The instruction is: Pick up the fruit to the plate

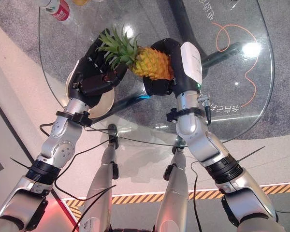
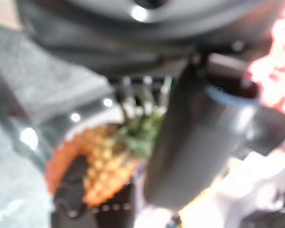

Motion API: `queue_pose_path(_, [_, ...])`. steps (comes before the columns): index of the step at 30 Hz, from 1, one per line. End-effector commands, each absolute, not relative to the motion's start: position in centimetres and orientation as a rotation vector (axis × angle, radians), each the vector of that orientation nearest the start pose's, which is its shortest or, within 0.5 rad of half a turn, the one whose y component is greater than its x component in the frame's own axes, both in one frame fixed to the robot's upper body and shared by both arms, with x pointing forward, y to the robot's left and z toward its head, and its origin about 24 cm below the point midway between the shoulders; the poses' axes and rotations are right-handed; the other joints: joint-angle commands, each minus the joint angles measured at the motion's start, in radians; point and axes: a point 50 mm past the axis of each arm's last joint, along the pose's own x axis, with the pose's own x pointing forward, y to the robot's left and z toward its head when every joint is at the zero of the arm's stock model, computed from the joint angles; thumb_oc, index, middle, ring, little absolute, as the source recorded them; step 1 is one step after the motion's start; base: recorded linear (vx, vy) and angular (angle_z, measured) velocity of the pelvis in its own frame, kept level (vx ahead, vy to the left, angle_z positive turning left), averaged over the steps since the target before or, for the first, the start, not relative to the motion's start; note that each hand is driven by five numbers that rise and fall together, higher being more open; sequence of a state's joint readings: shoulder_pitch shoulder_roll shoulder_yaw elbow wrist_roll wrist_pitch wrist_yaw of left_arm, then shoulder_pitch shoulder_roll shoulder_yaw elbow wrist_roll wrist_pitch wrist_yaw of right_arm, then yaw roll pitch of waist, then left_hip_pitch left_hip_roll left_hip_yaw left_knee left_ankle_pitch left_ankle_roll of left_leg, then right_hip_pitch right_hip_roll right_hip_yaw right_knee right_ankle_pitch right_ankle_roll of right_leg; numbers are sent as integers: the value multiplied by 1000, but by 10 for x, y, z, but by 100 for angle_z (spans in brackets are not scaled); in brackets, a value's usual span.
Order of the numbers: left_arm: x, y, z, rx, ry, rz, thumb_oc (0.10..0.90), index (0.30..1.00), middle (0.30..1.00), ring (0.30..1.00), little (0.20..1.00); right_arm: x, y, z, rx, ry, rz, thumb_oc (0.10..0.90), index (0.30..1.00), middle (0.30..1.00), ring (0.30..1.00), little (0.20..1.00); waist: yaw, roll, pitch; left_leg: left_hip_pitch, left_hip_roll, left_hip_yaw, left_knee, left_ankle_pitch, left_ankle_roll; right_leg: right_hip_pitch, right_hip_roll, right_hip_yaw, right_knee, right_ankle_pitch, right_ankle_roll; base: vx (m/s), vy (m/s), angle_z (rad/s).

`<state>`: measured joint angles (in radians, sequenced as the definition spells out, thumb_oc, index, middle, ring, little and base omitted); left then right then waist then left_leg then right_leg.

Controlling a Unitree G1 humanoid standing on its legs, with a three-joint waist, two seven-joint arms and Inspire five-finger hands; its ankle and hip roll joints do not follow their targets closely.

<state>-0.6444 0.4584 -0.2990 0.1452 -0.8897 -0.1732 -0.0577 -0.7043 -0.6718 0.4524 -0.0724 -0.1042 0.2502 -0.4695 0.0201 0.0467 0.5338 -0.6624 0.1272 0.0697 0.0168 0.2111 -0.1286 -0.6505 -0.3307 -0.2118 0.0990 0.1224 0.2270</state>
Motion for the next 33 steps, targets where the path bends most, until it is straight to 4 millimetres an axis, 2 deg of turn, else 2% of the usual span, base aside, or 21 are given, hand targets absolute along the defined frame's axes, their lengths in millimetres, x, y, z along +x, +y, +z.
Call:
queue_pose_path(1, [309, 97, 262, -323, -708, -770, 800, 900, 900, 900, 900, 283, -114, 309, -684, -1072, -112, 100, 300, 300, 300, 200, -10, 6, -14, 83, 15, 44, -20, -42, -4, 24, 2, -8, -8, 64, 11, 0, 0, 0])
queue_pose_path(25, [304, 90, 266, -253, -724, -829, 800, 900, 900, 900, 900, 276, -98, 314, -711, -1114, -23, 100, 300, 300, 300, 200, -6, 4, -14, 82, 14, 42, -23, -41, -2, 26, 2, -11, -14, 69, 11, 0, 0, 0])
queue_pose_path(26, [304, 89, 267, -247, -726, -829, 484, 629, 629, 629, 584, 275, -98, 315, -710, -1117, -18, 100, 300, 300, 300, 200, -7, 4, -14, 85, 14, 43, -25, -40, -3, 29, 2, -12, -16, 70, 11, 0, 0, 0])
queue_pose_path(27, [304, 89, 267, -240, -732, -831, 484, 629, 629, 629, 584, 274, -97, 315, -712, -1121, -14, 100, 300, 300, 300, 200, -7, 4, -14, 85, 15, 44, -27, -39, -3, 29, 2, -11, -18, 71, 12, 0, 0, 0])
queue_pose_path(28, [304, 89, 268, -237, -737, -831, 259, 436, 436, 436, 359, 274, -96, 315, -711, -1123, -12, 100, 300, 300, 300, 200, -7, 4, -14, 86, 15, 44, -28, -38, -3, 29, 2, -12, -17, 71, 12, 0, 0, 0])
queue_pose_path(29, [304, 89, 268, -236, -742, -830, 105, 305, 305, 305, 205, 273, -95, 316, -711, -1125, -9, 100, 300, 300, 300, 200, -7, 4, -14, 85, 15, 44, -28, -37, -3, 29, 3, -12, -17, 71, 12, 0, 0, 0])
queue_pose_path(33, [303, 89, 270, -233, -755, -831, 100, 300, 300, 300, 200, 273, -94, 316, -716, -1127, 4, 100, 300, 300, 300, 200, -6, 3, -14, 85, 15, 43, -29, -37, -2, 29, 3, -12, -16, 69, 10, 0, 0, 0])
